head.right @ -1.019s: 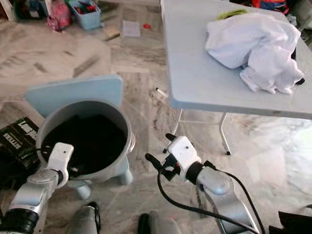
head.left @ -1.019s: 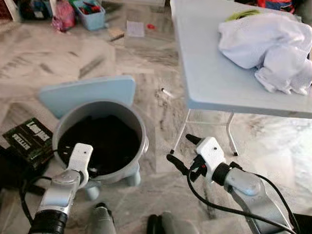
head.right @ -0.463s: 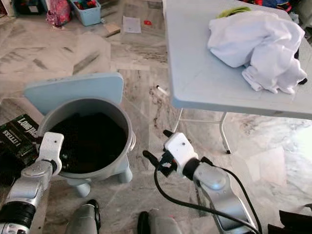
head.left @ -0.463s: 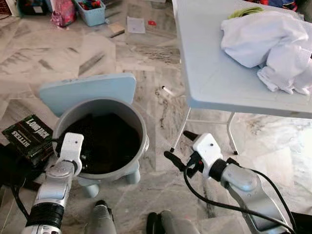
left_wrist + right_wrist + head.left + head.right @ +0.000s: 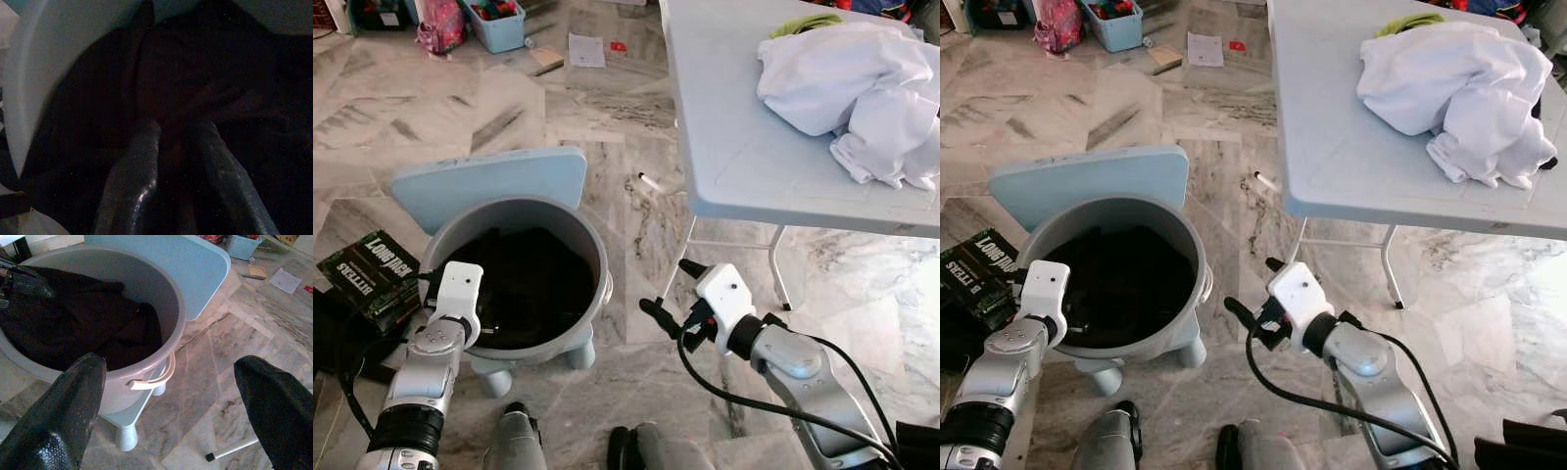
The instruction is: Hang hanger
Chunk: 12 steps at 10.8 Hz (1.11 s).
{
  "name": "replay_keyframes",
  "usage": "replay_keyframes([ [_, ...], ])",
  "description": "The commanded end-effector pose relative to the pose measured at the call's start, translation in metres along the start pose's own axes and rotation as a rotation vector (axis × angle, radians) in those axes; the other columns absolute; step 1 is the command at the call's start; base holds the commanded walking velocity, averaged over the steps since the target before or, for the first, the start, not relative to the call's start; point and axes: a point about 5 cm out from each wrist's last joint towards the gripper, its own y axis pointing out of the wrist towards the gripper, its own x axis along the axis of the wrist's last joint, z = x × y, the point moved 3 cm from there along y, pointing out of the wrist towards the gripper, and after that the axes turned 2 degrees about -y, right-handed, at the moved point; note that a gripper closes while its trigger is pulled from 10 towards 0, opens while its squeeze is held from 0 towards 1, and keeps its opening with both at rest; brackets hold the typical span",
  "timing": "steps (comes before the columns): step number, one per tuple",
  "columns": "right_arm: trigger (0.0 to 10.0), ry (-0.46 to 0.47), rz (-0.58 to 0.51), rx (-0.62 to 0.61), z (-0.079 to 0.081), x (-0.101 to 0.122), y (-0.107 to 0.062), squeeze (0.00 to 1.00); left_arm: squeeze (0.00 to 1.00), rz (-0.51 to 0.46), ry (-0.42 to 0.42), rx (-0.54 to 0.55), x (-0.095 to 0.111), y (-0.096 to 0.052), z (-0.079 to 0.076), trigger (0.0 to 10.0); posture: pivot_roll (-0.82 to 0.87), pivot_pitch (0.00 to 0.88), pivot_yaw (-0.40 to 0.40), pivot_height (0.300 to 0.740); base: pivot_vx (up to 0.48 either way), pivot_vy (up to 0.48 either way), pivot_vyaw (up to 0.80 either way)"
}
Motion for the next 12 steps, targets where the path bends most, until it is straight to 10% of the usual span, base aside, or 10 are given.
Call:
replay_keyframes([
  [1,10.0,0.001,0.021,0.002,0.002,-0.006,-0.002,0.00,0.00,-0.035,-0.025,0.015,0.004,0.000,0.000,0.0,-0.12,0.169,-0.163,0.740,0.000,0.000,0.00],
  [4,10.0,-0.008,0.015,-0.027,-0.003,-0.007,0.003,0.00,0.00,-0.346,-0.109,0.020,0.062,-0.008,-0.005,0.0,-0.11,0.162,-0.163,0.740,0.000,0.000,0.00],
  [7,10.0,-0.015,0.011,-0.034,-0.003,-0.007,0.006,0.00,0.00,-0.380,-0.086,0.019,0.074,-0.010,-0.004,0.0,-0.10,0.158,-0.157,0.740,0.000,0.000,0.00],
  [8,10.0,-0.016,0.008,-0.036,-0.003,-0.007,0.006,0.00,0.00,-0.271,-0.012,0.046,0.055,-0.005,-0.001,2.7,-0.10,0.158,-0.157,0.740,0.000,0.000,0.00],
  [9,10.0,-0.020,0.009,-0.034,-0.003,-0.008,0.006,0.00,0.86,-0.166,-0.018,0.040,0.031,-0.002,0.003,10.0,-0.10,0.161,-0.158,0.740,0.000,0.000,0.00],
  [12,10.0,-0.032,0.013,-0.023,-0.002,-0.008,0.002,0.00,1.00,-0.017,-0.033,-0.017,-0.003,0.001,-0.005,10.0,-0.12,0.174,-0.167,0.740,0.000,0.000,0.00],
])
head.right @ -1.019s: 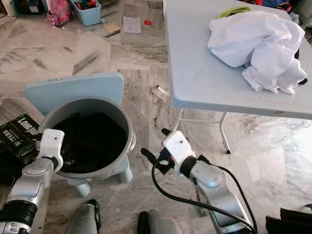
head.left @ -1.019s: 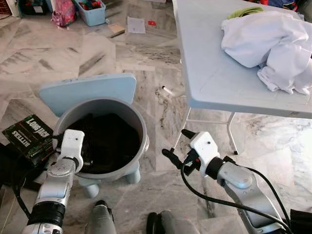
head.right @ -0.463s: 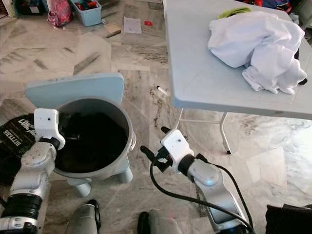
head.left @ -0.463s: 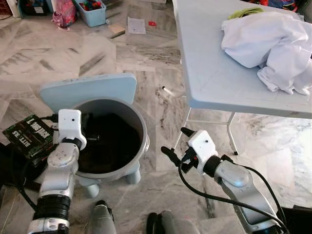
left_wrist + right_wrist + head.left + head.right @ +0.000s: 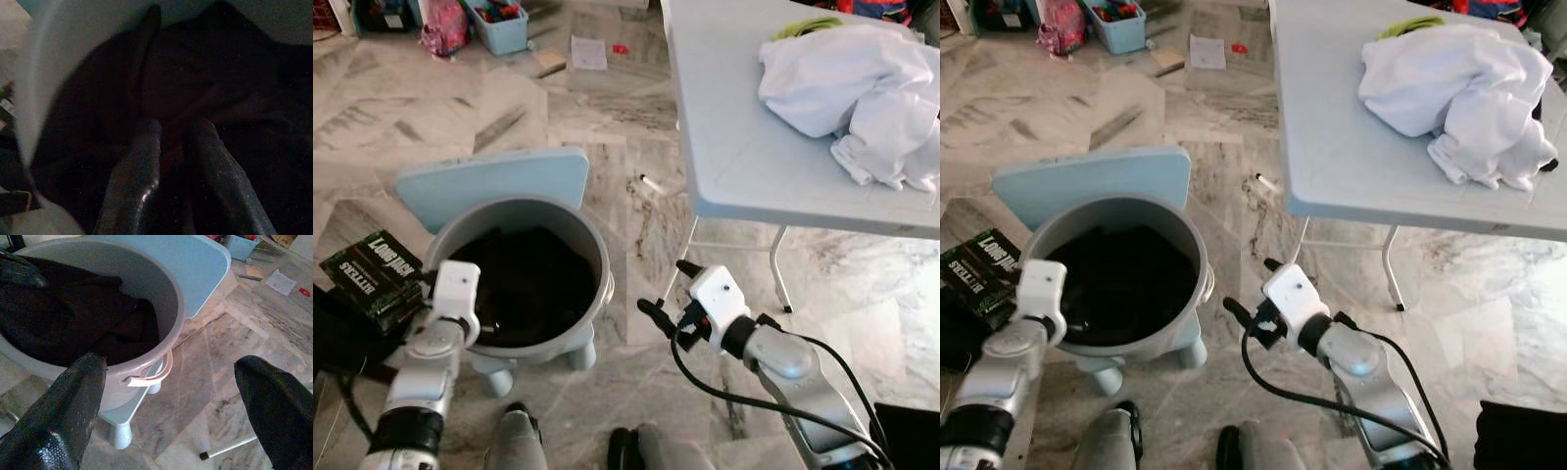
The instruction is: Hang hanger
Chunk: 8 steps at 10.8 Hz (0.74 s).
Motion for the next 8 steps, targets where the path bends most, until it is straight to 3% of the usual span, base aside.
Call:
replay_keyframes([
  [1,10.0,-0.023,0.007,0.002,-0.002,0.000,-0.007,0.00,1.00,0.001,-0.004,-0.026,0.001,0.004,-0.006,10.0,-0.14,0.183,-0.173,0.740,0.000,0.000,0.00],
  [4,10.0,-0.056,0.076,0.010,-0.002,-0.009,-0.038,0.00,1.00,0.025,-0.024,-0.041,0.004,0.018,-0.014,10.0,-0.25,0.207,-0.200,0.740,0.000,0.000,0.00],
  [6,10.0,-0.076,0.083,0.025,-0.001,-0.006,-0.042,0.00,1.00,-0.003,-0.078,-0.050,0.020,0.027,-0.023,10.0,-0.27,0.211,-0.209,0.740,0.000,0.000,0.00],
  [8,10.0,-0.079,0.077,0.032,0.000,-0.003,-0.040,0.00,1.00,-0.118,-0.111,-0.006,0.045,0.029,-0.023,10.0,-0.26,0.208,-0.208,0.740,0.000,0.000,0.00],
])
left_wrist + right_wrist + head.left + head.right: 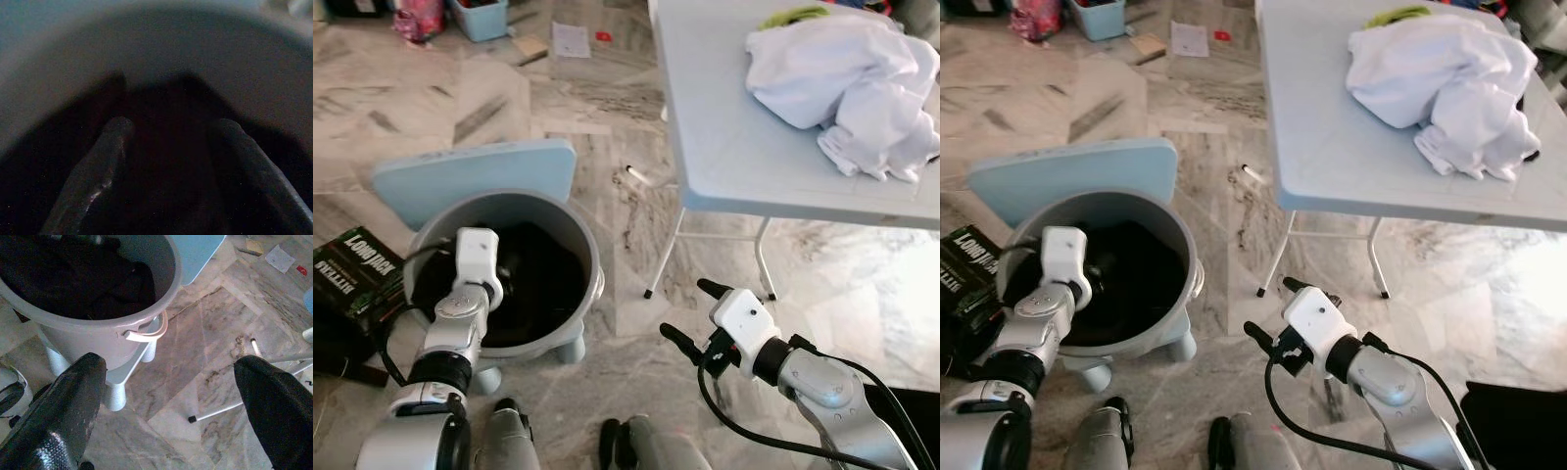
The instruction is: Hang hanger
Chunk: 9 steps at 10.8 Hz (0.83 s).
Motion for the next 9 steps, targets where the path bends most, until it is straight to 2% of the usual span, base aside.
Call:
replay_keyframes([
  [1,10.0,-0.012,0.005,0.004,-0.001,0.001,-0.001,0.00,1.00,-0.085,-0.013,0.020,0.011,-0.002,-0.003,10.0,-0.25,0.206,-0.205,0.740,0.000,0.000,0.00],
  [2,10.0,-0.010,0.001,0.010,0.001,0.001,0.002,0.00,1.00,-0.105,-0.003,0.007,0.007,-0.008,-0.012,10.0,-0.23,0.200,-0.201,0.740,0.000,0.000,0.00],
  [4,10.0,-0.012,-0.011,0.022,0.002,0.003,0.009,0.00,1.00,0.000,-0.014,-0.015,-0.018,-0.013,-0.023,10.0,-0.21,0.192,-0.196,0.740,0.000,0.000,0.00],
  [6,10.0,-0.014,-0.013,0.019,-0.001,0.003,0.012,0.00,1.00,0.092,0.015,-0.013,-0.037,-0.016,-0.020,10.0,-0.20,0.186,-0.188,0.740,0.000,0.000,0.00],
  [7,10.0,-0.015,-0.014,0.019,0.000,0.003,0.012,0.00,1.00,0.105,0.009,-0.008,-0.038,-0.014,-0.017,10.0,-0.21,0.186,-0.186,0.740,0.000,0.000,0.00],
  [9,10.0,-0.017,-0.015,0.022,0.001,0.002,0.011,0.00,0.97,0.200,0.022,-0.032,-0.044,-0.009,-0.016,10.0,-0.22,0.188,-0.184,0.740,0.000,0.000,0.00],
])
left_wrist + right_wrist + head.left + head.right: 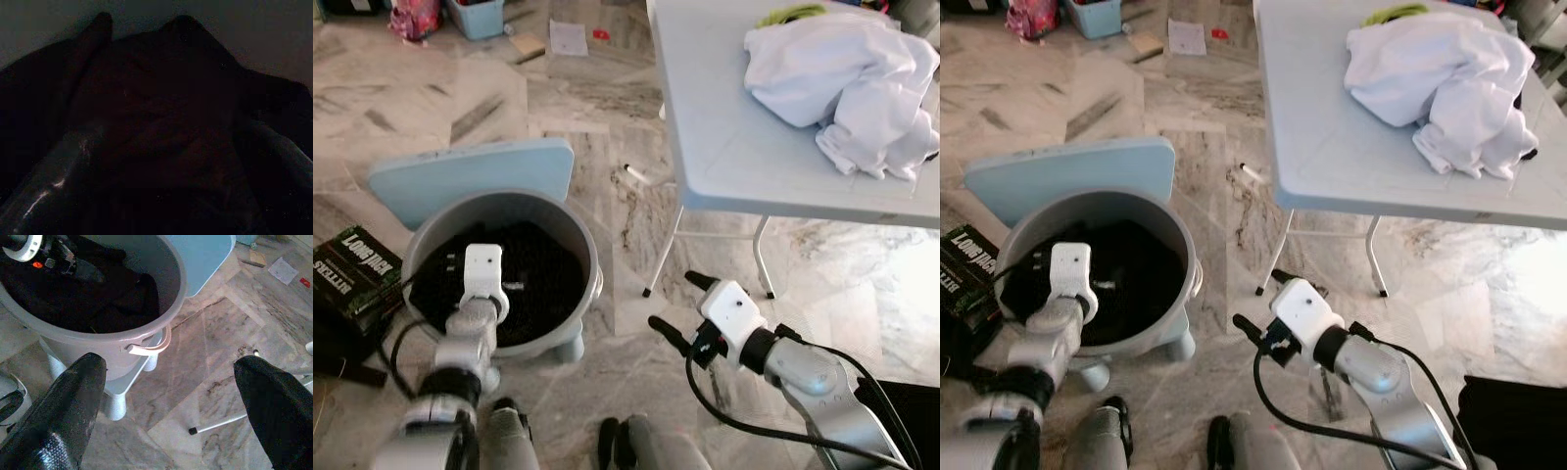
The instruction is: Hang hanger
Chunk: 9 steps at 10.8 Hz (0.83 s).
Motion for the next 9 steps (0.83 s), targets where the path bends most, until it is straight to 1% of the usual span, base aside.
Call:
replay_keyframes([
  [1,10.0,0.001,0.020,0.001,0.000,-0.005,-0.004,0.00,0.00,0.066,0.003,-0.026,-0.014,0.000,-0.006,10.0,-0.22,0.189,-0.185,0.740,0.000,0.000,0.00],
  [3,10.0,-0.003,0.024,0.002,-0.001,-0.005,-0.005,0.00,0.00,0.135,0.011,-0.046,-0.023,0.002,-0.007,10.0,-0.23,0.187,-0.185,0.740,0.000,0.000,0.00],
  [4,10.0,-0.007,0.025,0.008,0.000,-0.005,-0.005,0.00,0.00,0.166,0.006,-0.043,-0.029,0.002,-0.005,0.0,-0.23,0.186,-0.187,0.740,0.000,0.000,0.00],
  [6,10.0,-0.016,0.027,0.019,0.001,-0.005,-0.004,0.00,0.00,0.190,-0.012,-0.043,-0.035,0.001,-0.002,0.0,-0.23,0.184,-0.189,0.740,0.000,0.000,0.00],
  [7,10.0,-0.019,0.027,0.022,0.000,-0.005,-0.004,0.00,0.00,0.192,-0.034,-0.038,-0.036,0.001,0.000,0.0,-0.23,0.184,-0.189,0.740,0.000,0.000,0.00],
  [9,10.0,-0.024,0.026,0.025,0.000,-0.004,-0.002,0.00,0.00,0.184,-0.039,-0.040,-0.036,0.001,0.001,0.0,-0.23,0.181,-0.190,0.740,0.000,0.000,0.00],
])
